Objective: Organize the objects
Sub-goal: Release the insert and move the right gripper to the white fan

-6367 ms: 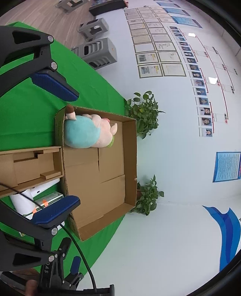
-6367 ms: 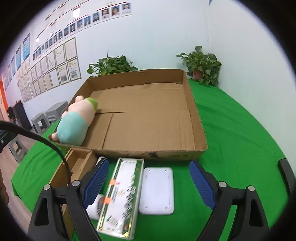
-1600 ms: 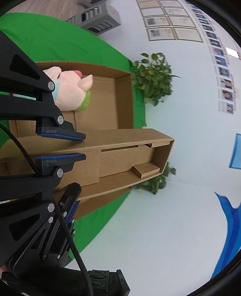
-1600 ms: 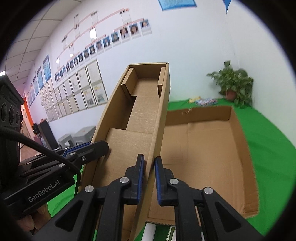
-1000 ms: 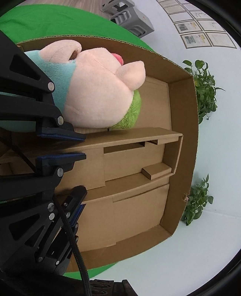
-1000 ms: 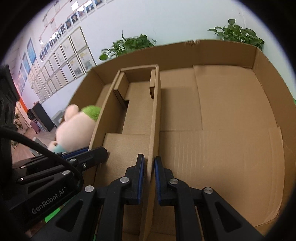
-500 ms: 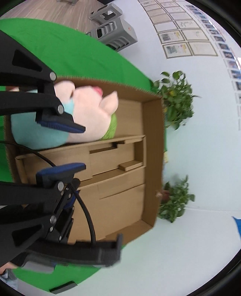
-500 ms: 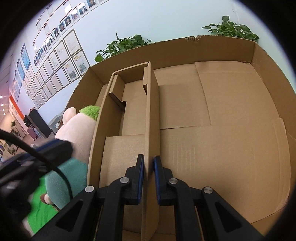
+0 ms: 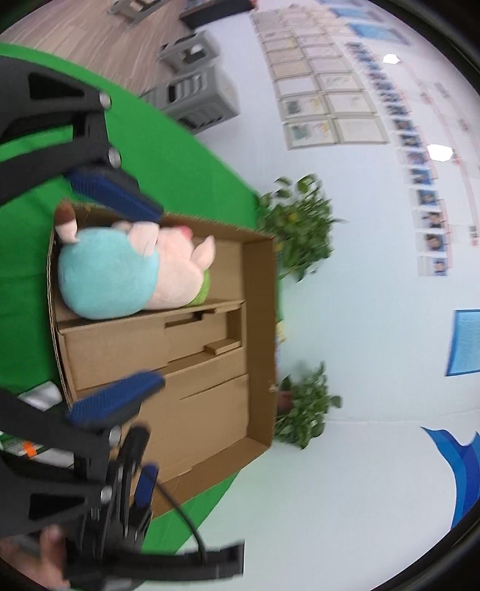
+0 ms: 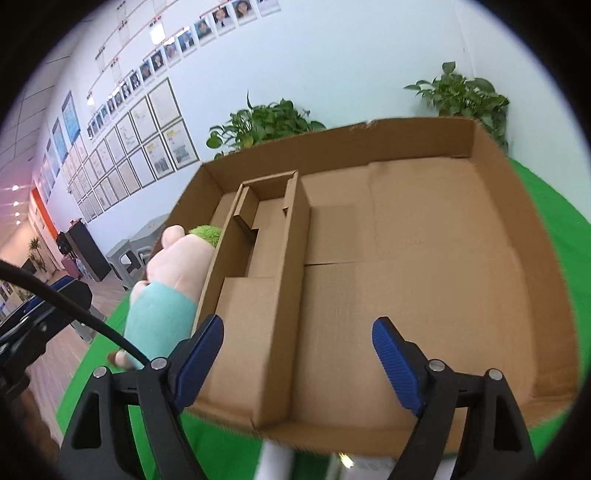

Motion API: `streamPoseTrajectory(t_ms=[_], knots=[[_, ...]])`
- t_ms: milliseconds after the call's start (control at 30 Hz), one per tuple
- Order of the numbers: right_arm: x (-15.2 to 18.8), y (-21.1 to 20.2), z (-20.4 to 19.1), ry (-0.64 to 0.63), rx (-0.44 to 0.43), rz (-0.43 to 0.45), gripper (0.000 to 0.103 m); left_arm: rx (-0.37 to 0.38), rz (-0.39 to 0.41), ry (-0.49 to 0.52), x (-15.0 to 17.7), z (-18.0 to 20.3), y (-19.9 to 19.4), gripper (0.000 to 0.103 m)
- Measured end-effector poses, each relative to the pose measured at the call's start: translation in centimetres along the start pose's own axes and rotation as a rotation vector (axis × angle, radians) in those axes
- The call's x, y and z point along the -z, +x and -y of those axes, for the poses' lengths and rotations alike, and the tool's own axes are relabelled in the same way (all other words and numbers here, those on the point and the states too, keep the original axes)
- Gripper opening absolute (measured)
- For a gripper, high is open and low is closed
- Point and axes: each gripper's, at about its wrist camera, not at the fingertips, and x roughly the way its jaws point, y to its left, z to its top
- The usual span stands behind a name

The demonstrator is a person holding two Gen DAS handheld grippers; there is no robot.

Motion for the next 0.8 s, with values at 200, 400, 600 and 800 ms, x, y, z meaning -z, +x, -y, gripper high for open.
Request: streamPoseTrajectory(t_ms=[200,400,600,800], knots=[[1.2,-3.7,1.2,-0.068,0.079,0.051,0.085,-0.080,0.028,0.035,2.0,2.2,-3.2,0.102],[4.9,-6.8,0.6,-0.136,0.094,0.064,0.085,-0.037,-0.002,0.030,4.3,4.4,-4.1,0.102],[7.4,-8.0,1.3,-0.083,0.079,0.057,0.082,-0.015,-0.057,0.019,6.0,5.1,-3.6,0.102],[8.0,-8.0,1.2,-0.104,0.144,0.056,0.006,0.012,-0.118,0.009,6.3,4.8,-2.7,0.028]])
